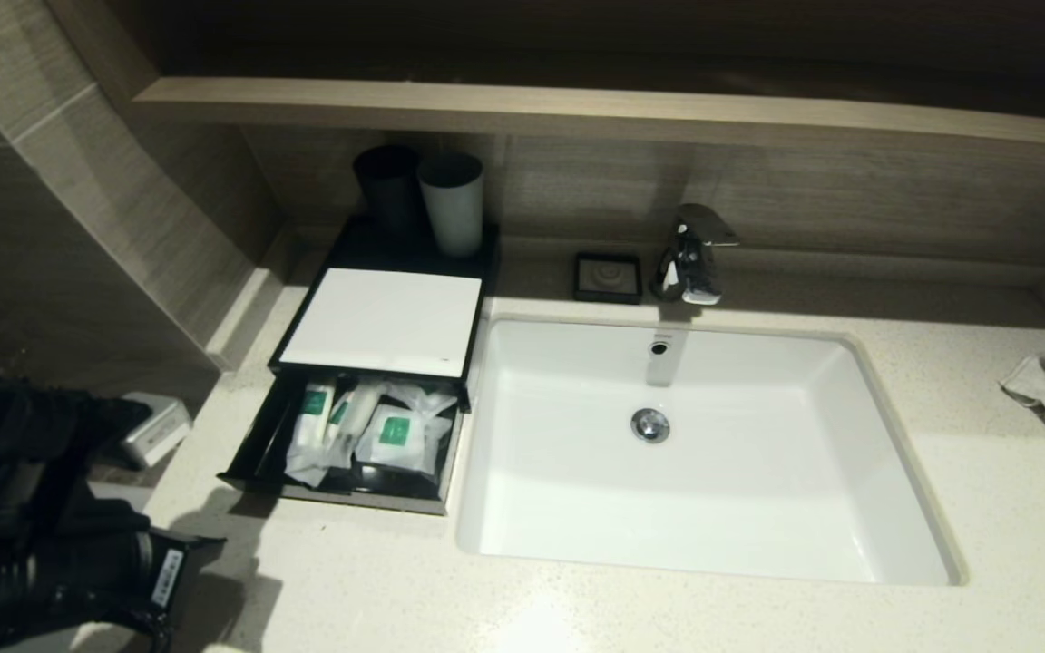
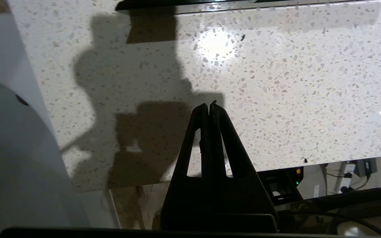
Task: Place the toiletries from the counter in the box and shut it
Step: Close the drawer
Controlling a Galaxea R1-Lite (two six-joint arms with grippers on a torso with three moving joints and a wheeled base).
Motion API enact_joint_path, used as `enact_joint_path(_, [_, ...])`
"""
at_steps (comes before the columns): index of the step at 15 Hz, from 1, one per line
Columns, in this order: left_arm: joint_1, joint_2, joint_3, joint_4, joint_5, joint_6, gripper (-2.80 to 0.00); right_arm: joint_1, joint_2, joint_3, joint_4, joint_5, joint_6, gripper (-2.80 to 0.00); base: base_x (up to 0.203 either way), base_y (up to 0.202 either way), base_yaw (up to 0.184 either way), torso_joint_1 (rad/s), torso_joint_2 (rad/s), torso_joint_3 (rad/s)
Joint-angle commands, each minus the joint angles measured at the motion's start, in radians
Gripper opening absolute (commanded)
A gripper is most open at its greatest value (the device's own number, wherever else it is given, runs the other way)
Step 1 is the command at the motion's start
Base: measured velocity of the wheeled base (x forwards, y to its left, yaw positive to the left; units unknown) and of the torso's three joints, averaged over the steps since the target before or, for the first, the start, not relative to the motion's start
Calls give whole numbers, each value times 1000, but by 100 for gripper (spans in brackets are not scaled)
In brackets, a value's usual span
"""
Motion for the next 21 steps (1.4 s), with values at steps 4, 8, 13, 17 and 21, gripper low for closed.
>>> enact_joint_path(4, [0,137,-17,-73,-20,-38,-280,0,2,0,0,0,0,-280,0,0,0,0,0,0])
enact_joint_path(8, [0,183,-36,-105,-20,-45,-280,0,2,0,0,0,0,-280,0,0,0,0,0,0])
enact_joint_path(13, [-1,221,-78,-113,-20,-55,-280,0,2,0,0,0,0,-280,0,0,0,0,0,0])
enact_joint_path(17, [-1,253,-93,-154,-18,-52,-280,0,2,0,0,0,0,-280,0,0,0,0,0,0])
enact_joint_path(21, [-7,280,-122,-154,-18,-51,-280,0,2,0,0,0,0,-280,0,0,0,0,0,0])
